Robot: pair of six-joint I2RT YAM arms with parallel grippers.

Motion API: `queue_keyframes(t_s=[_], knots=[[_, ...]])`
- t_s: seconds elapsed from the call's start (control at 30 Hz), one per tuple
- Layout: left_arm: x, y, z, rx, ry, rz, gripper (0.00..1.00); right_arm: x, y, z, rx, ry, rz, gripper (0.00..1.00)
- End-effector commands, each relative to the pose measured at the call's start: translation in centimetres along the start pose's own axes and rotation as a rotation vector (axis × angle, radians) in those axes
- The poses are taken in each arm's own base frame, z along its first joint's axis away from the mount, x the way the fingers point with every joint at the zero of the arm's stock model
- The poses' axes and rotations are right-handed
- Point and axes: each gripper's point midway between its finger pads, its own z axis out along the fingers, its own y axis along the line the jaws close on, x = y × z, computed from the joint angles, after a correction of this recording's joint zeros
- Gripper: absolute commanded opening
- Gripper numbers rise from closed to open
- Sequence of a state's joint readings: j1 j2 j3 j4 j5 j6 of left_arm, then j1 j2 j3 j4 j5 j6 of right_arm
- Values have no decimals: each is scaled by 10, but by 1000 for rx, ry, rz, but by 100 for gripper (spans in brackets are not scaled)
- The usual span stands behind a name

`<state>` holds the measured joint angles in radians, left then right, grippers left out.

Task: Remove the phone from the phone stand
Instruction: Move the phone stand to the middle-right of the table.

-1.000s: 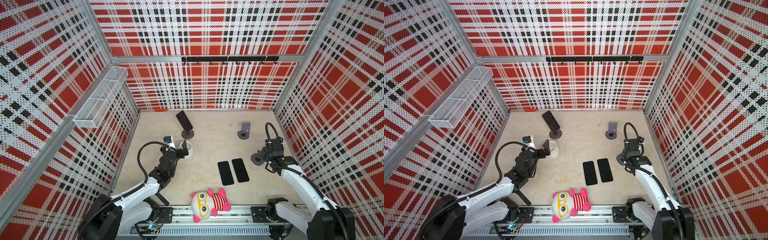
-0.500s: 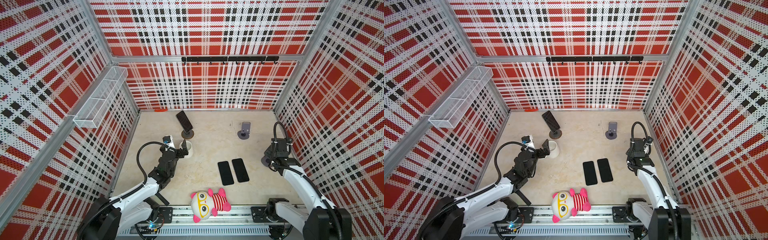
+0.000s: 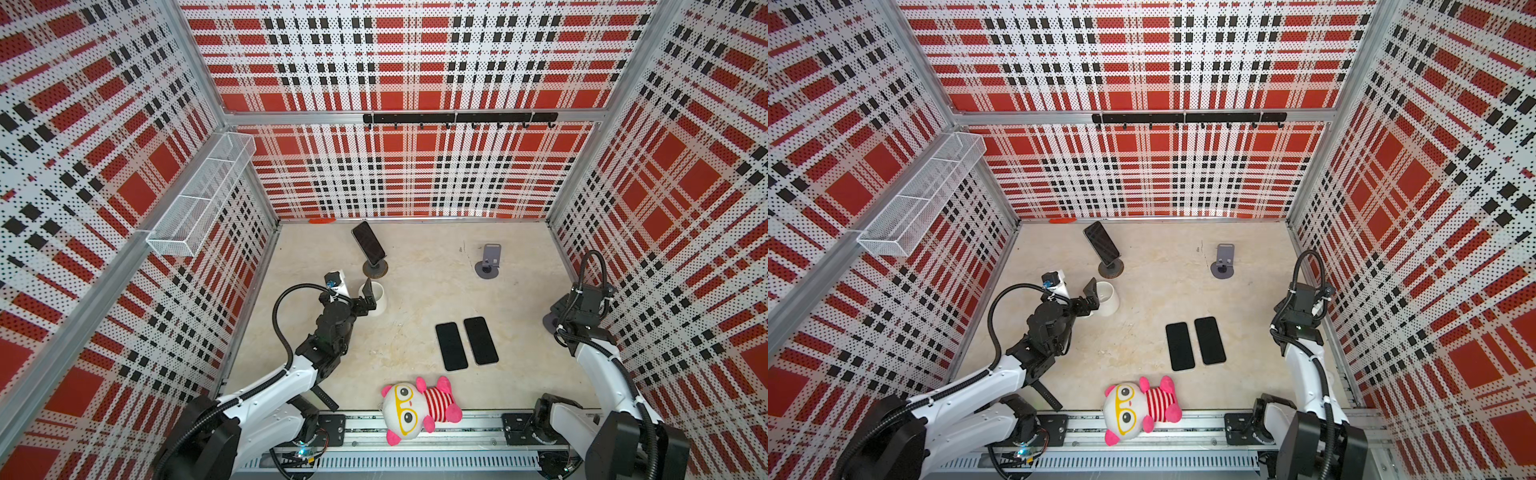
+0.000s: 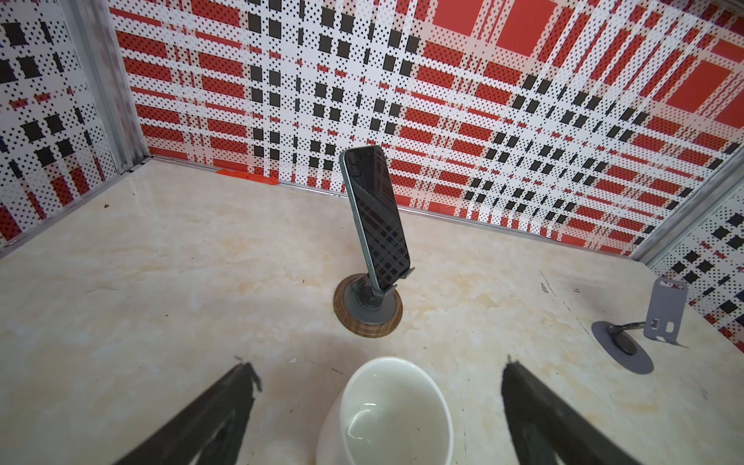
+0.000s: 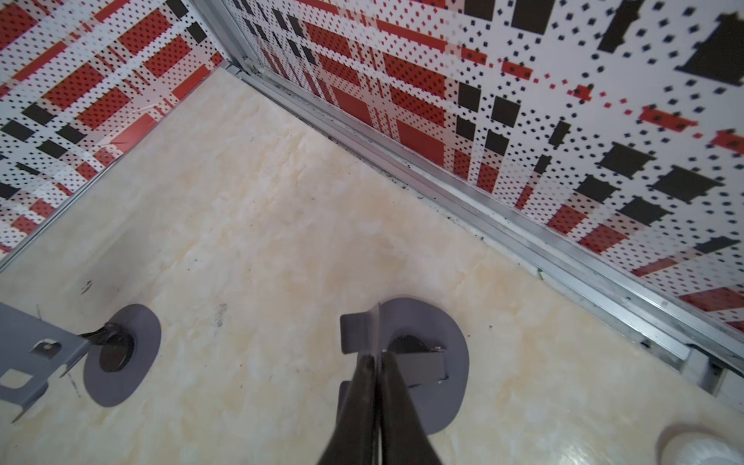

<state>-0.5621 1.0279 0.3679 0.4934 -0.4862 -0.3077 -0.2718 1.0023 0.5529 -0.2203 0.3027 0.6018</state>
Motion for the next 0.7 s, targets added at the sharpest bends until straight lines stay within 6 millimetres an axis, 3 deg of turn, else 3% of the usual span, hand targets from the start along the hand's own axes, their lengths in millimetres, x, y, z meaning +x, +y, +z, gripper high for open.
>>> queue_keyframes(t_s=[0.0,0.1,0.27,0.4,0.57,0.67], knots=[[-7,2,0,-7,-27,-18,98,-4,5,-4,-48,-12,35,11],[-8,0,2,-7,-24,-29,98,-3,3,-5,-48,2,49,27],[-15,-1,4,-19,-32,-60,98,-11,2,-10,-44,-9,43,34],[-22,2,6,-49,-30,-64,98,-20,6,-19,-57,-11,11,56],[-33,5,10,-76,-20,-137,98,-40,12,-33,-52,-23,-90,72],[-42,22,15,-147,-9,-242,98,-56,16,-44,-55,-43,-113,82]])
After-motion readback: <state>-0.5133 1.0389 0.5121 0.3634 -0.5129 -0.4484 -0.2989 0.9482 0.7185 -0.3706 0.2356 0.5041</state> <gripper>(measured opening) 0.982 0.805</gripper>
